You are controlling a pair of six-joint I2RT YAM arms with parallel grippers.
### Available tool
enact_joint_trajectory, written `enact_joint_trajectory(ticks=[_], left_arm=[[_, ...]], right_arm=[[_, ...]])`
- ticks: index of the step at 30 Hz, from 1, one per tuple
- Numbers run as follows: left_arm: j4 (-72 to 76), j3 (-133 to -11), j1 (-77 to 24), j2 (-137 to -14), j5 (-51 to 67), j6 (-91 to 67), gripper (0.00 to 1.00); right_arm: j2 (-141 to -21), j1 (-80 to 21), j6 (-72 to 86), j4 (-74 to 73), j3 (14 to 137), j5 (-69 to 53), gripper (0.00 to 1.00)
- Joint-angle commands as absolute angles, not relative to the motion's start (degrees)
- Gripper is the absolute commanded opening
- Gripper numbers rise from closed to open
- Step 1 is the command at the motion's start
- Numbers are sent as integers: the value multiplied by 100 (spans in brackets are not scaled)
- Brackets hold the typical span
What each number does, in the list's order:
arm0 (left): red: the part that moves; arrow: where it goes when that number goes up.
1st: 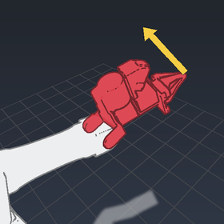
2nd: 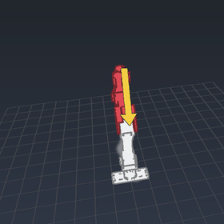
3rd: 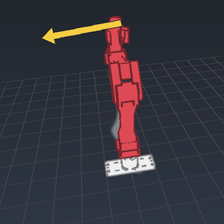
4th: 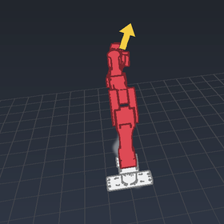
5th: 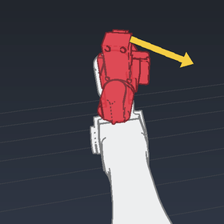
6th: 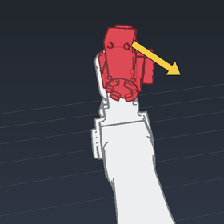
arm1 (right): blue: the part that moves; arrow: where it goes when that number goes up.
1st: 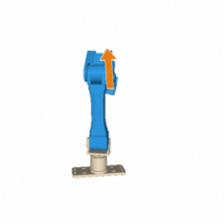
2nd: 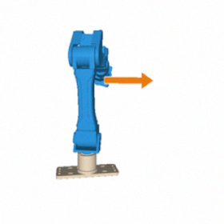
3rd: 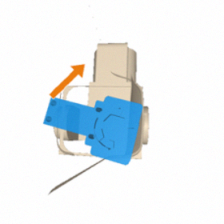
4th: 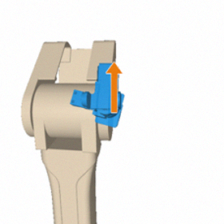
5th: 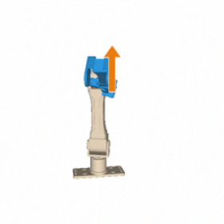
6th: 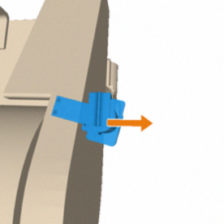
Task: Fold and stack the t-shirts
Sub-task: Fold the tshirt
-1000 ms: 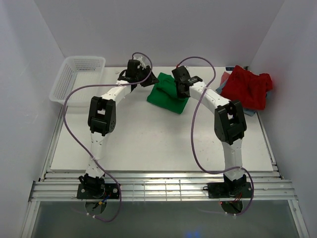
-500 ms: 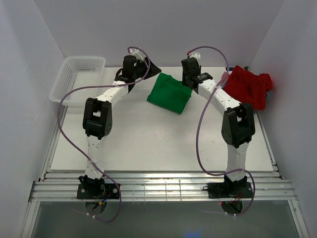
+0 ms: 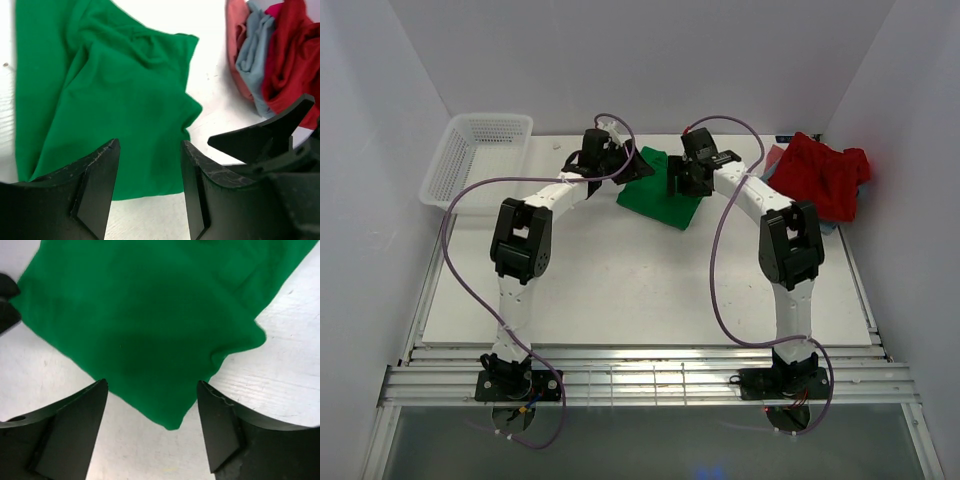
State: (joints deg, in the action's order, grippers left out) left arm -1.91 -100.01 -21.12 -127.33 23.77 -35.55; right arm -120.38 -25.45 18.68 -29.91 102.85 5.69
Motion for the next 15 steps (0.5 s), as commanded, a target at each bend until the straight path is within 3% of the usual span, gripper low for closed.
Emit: enact_joint_trajectory(ticks=[1,3,5,15], left_arm=[[-492,-10264,-2074,-12770,2399,-3445,62],[-580,-10379,-2074,-12980,2539,-3480,62],[-580,-10415,-2083,-13086,2566,-3542,61],[-624,-10959,-2083,-13561,2382,-3559,60]], right_arm=[[-11849,-2330,2003,-3173,10180,-280,79],[-11734,-2215,2135,-3068,10003,-421,79],[-11532,-2092,2153,-2997,9723,-536,89],[-10661,-1670,2381,-2365,8289,-851,91]])
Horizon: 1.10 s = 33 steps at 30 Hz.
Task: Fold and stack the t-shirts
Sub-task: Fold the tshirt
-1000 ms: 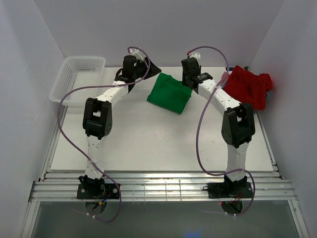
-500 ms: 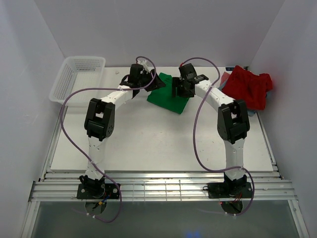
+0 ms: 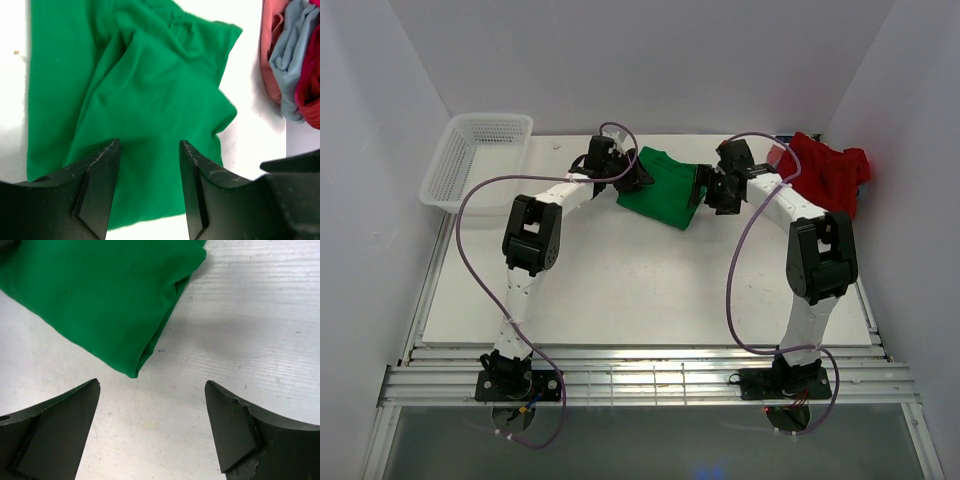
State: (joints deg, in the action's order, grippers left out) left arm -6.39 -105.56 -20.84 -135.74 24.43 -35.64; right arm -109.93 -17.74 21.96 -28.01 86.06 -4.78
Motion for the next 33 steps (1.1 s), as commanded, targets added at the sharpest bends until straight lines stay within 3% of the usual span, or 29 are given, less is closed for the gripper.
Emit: enact_joint_trajectory(ticks=[1,6,17,24,33], left_arm=[[-676,-11030,-2083,-13622,2373,-3542,60],[-1072,-11206,-2074,-13957,2241,-3472,60],[-1397,-9257,-2144,-13184,2136,-3349,54],[-1441,-8009,-2267,-12551,2215,-3208,53],[-1582,-7620,-2496,-12252,2285,-3032,52]], right_arm=[[-10618,-1583,2434,-2251,8184,-1044,91],[-10643,-1363,2864,-1469,7744,-1590,92],[-11012,-958,3594,-677,7155,-2241,93],[-11513,-958,3779,-440,7277,-2259,93],[-12075,-1098,3622,-474,7663,-2232,93]])
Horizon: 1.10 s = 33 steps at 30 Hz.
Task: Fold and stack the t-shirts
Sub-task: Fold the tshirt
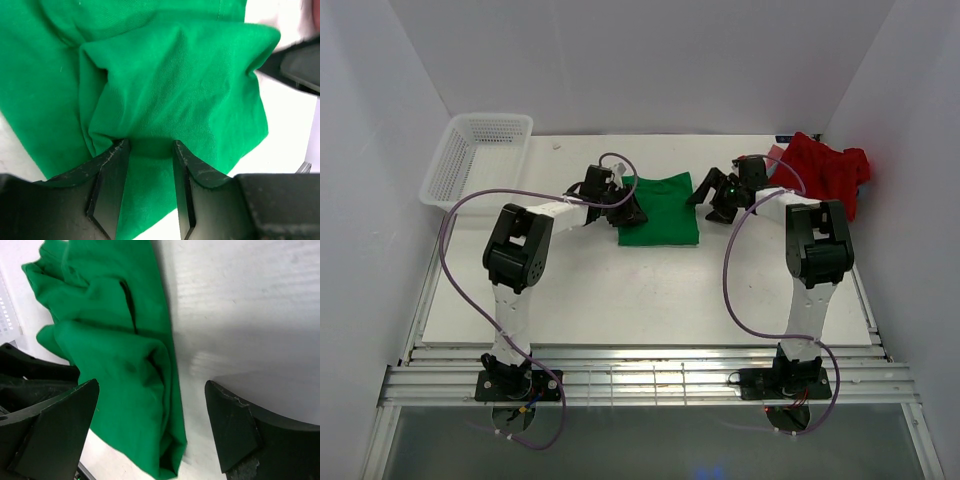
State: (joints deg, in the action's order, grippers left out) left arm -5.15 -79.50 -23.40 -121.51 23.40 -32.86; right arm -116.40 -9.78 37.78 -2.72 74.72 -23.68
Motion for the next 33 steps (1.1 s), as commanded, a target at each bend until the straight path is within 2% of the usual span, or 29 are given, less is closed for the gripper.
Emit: enact_joint_trajectory(ticks=[1,10,18,24,27,28,29,30,32,33], left_arm=[[-1582,-7620,-2505,-12235,2294,-3032,51],[-1582,-7638,-2540,-12120,2355,-2980,51],[-1591,-7612,-2540,-12015,2373,-2979,50],[-1591,-7488,-2540,-11971,2399,-2953,49],[-1600,-7444,-2540,-11936,2382,-2953,48],[-1591,-7427,-2540,-11918,2382,-2953,48],[-1582,-7409,-2540,-11909,2373,-2953,48],[-1591,-7400,-2540,-11900,2364,-2953,48],[-1582,-7383,-2540,-11874,2356,-2936,48],[-1582,-7374,-2540,-11865,2347,-2936,48]], right_arm=[[-12120,-1186,3586,-527,7742,-2224,93],[-12507,-2012,3261,-1001,8402,-2136,94],[-11989,-2285,2787,-1142,7516,-1934,94],[-11847,-2355,2645,-1265,7321,-1759,92],[-12023,-2469,2680,-1492,7558,-1583,77],[-12163,-2505,2672,-1581,7750,-1582,64],[-12225,-2557,2663,-1652,7839,-1556,58],[-12286,-2584,2628,-1774,7909,-1547,47],[-12401,-2610,2619,-1810,8024,-1591,39],[-12427,-2628,2637,-1837,8042,-1617,32]])
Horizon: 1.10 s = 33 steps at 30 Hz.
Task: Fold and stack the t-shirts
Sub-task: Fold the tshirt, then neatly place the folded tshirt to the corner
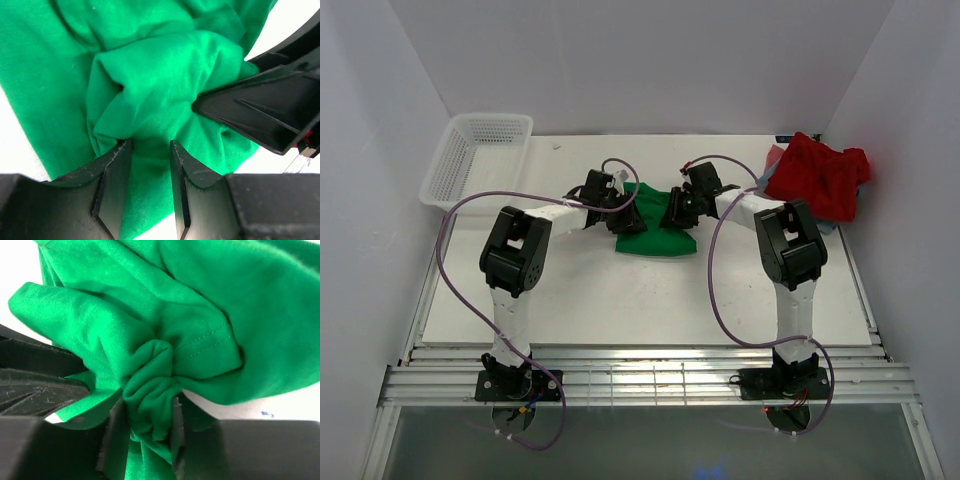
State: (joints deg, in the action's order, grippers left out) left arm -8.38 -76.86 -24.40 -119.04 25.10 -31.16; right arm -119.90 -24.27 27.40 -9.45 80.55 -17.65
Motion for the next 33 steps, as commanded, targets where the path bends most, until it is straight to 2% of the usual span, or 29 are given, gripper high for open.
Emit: enact_joint_trajectory(ticks=[1,2,4,7,11,15,19,22,33], left_arm=[[-1591,-7365,-2540,-11839,2338,-2936,48],[-1591,-7357,-2540,-11830,2338,-2927,48],[-1582,-7339,-2540,-11813,2329,-2918,48],[-1591,-7365,-2540,-11769,2312,-2935,48],[-1722,-7776,-2531,-11602,2189,-2927,48],[-2074,-8208,-2496,-11330,1987,-2883,48],[-2127,-8183,-2400,-10926,1925,-2988,48],[-2136,-8086,-2356,-10662,1890,-3023,48],[-2136,-7752,-2268,-10397,1890,-3085,48]], right_arm=[[-12454,-2628,2654,-1854,8068,-1617,27],[-12532,-2637,2654,-1881,8121,-1626,23],[-12612,-2663,2619,-2090,8217,-1530,8],[-12718,-2672,2479,-2276,8367,-1450,8],[-12280,-2637,2216,-2241,8393,-1153,8],[-12076,-2514,1759,-3048,9428,-572,8],[-12181,-2268,1381,-3892,10824,-176,8],[-12208,-2022,1169,-4393,11336,-26,8],[-11707,-1231,721,-4957,11540,958,8]])
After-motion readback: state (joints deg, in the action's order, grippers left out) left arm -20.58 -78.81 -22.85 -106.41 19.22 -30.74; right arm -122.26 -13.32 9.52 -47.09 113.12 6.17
